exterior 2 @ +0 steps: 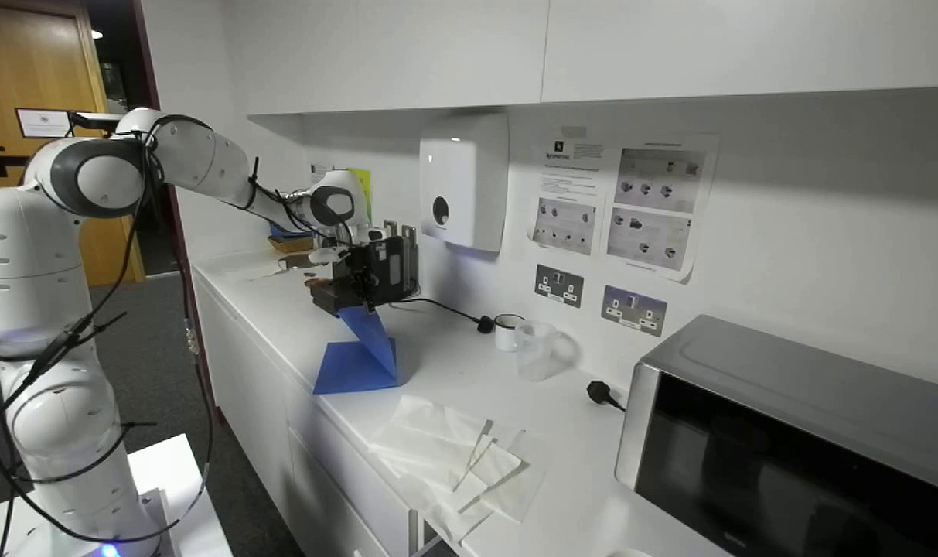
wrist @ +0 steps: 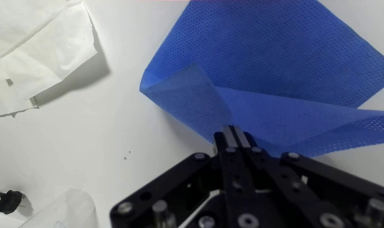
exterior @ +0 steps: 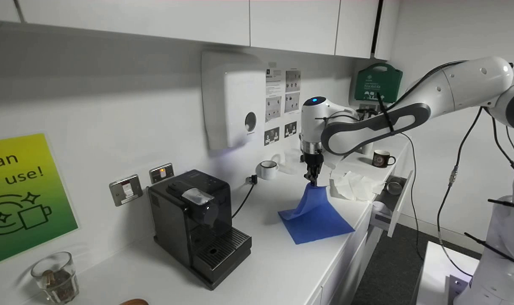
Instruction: Unfold the blue placemat, place the white napkins on the mat then fold the mat in half
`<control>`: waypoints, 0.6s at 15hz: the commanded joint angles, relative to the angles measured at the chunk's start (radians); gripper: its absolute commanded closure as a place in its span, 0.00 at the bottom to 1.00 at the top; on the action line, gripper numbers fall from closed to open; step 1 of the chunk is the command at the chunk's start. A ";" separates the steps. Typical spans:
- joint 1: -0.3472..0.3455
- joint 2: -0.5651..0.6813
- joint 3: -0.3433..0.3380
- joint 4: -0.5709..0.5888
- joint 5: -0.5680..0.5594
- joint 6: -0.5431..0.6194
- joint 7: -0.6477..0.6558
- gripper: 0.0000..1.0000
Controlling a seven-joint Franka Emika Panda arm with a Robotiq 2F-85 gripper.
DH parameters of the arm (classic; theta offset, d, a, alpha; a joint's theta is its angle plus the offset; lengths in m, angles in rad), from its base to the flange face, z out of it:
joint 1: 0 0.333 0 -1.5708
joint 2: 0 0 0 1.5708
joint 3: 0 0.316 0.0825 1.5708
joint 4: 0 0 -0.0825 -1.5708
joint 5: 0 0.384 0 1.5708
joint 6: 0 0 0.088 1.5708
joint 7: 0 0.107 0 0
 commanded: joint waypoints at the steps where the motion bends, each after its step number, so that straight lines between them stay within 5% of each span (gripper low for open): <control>1: -0.003 0.000 0.004 0.002 0.000 -0.003 0.000 1.00; 9: -0.006 0.001 0.001 0.012 0.128 0.017 0.184 1.00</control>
